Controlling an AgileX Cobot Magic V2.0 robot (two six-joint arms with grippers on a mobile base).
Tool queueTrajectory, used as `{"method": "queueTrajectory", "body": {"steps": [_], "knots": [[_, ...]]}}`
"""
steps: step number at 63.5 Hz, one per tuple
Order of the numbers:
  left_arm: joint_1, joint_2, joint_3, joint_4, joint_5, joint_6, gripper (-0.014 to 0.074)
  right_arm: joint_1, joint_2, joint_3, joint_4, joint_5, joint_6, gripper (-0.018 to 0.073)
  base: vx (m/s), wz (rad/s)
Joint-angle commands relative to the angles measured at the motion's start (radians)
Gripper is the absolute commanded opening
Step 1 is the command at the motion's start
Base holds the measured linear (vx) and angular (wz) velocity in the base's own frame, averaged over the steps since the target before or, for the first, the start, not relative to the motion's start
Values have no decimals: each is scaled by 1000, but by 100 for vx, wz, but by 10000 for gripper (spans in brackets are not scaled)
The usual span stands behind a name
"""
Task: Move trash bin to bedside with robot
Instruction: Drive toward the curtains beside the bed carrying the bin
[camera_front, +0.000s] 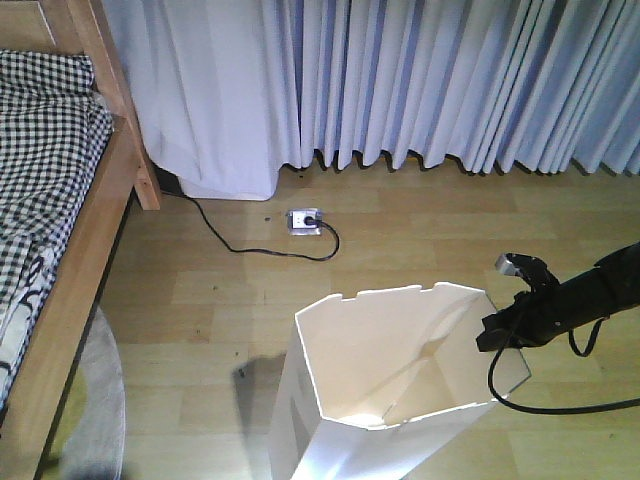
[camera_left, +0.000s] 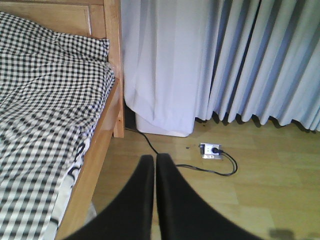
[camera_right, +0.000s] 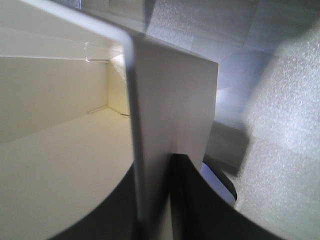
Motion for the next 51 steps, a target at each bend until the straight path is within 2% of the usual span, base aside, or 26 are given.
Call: {"method": "queueTrajectory", "body": {"steps": [1, 51], "knots": [[-3, -14, 3, -2, -66, -4, -6, -4, -74, -7, 70, 221, 15, -5, 26, 0], [-3, -14, 3, -2, -66, -4, -6, -4, -74, -7, 70, 221, 15, -5, 22, -1]]}}
